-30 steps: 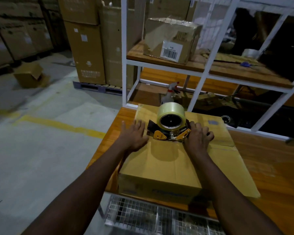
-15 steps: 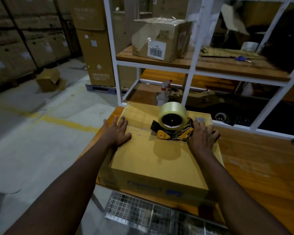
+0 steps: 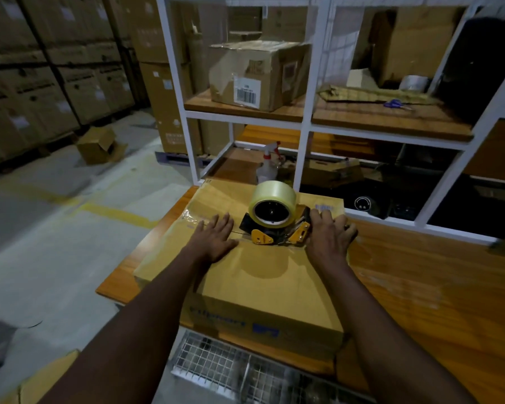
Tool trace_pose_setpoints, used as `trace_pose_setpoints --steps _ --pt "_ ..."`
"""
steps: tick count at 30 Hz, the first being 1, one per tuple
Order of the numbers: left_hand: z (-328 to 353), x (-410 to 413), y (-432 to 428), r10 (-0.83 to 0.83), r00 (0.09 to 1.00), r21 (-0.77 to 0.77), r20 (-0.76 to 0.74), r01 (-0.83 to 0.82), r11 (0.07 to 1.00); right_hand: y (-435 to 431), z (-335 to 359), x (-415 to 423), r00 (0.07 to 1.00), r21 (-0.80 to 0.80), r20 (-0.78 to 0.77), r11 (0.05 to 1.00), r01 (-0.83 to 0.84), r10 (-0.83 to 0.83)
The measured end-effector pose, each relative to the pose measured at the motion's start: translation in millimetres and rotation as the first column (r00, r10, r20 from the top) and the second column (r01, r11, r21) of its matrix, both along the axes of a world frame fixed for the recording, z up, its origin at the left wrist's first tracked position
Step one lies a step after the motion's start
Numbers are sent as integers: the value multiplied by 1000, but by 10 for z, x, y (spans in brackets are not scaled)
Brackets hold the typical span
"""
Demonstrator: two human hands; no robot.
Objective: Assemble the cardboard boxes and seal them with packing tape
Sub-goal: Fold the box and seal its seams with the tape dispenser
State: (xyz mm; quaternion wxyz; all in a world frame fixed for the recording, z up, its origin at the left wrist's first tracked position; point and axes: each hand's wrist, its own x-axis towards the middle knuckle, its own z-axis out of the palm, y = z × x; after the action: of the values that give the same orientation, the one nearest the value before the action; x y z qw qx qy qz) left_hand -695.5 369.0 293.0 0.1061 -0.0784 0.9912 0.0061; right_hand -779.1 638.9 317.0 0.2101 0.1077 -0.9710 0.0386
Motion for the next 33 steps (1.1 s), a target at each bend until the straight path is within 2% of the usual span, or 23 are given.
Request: trace_pose_setpoints --steps 13,20,25,30,33 --pt "36 50 -11 34 999 -19 3 -34 999 282 -54 -16 999 -57 -38 998 -17 15" --pt "40 47 0 40 999 -26 1 -40 999 898 -82 -161 990 -202 24 969 140 -138" --pt "77 42 161 87 996 -28 -3 -87 996 877 -158 -28 989 -156 -69 981 117 -129" --pt "106 -8 790 -111 993 48 26 110 993 826 -111 28 985 -164 -39 973 162 -170" --pt "79 -34 890 -111 994 77 6 110 991 761 -107 75 985 -180 -25 970 166 -173"
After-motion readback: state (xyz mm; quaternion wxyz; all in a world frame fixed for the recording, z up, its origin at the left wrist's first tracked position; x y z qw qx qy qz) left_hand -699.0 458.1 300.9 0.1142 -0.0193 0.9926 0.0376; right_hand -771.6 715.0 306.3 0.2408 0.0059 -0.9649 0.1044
